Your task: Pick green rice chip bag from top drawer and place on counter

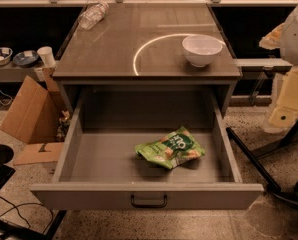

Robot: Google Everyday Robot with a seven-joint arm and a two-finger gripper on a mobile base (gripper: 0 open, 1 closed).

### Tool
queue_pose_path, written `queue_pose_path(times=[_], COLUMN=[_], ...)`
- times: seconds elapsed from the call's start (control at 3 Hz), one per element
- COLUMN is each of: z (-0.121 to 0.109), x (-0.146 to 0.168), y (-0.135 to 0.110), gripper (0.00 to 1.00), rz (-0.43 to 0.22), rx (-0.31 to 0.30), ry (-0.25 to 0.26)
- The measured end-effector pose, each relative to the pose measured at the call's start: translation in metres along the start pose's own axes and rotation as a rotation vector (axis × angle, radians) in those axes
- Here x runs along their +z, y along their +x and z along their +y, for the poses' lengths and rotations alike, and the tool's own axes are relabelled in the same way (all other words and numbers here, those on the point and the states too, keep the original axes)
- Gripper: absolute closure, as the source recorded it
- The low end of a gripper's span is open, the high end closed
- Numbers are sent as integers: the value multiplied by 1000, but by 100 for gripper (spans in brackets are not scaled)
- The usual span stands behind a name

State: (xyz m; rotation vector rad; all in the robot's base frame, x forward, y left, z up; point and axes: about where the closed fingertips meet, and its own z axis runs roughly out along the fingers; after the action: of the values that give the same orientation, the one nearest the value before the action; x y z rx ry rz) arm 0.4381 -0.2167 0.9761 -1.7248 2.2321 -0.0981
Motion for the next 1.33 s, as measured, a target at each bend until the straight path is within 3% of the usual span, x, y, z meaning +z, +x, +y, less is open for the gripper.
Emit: queue_pose_path(times=[0.67,1.0,1.33], z=[1,4,-9], x=[16,77,151], y=[-5,-10,-20], gripper=[0,0,0], rz=[6,-33,-51], rx=[-5,-35,-113], ry=[-15,-56,-46])
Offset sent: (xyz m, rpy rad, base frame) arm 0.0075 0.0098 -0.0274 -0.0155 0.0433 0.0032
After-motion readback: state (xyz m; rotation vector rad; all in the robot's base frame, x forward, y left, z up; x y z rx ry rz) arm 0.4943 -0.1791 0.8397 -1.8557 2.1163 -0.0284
